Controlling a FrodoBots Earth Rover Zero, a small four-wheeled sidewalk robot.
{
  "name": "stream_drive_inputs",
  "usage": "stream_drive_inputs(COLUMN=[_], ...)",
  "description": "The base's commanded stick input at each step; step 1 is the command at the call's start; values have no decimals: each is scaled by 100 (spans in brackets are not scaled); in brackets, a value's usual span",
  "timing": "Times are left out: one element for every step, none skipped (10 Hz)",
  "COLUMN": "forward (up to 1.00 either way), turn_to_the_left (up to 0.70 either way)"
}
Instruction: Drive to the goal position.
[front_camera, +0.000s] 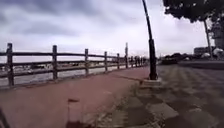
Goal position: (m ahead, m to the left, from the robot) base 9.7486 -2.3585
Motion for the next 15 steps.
stream_drive_inputs(forward=[70, 70, 70, 70, 70, 70, 70, 70, 70, 70, 70, 70, 70, 70, 70], turn_to_the_left=[5, 5, 6, 6, 6, 7, 7, 7, 7, 7, 7, 8, 8, 9, 9])
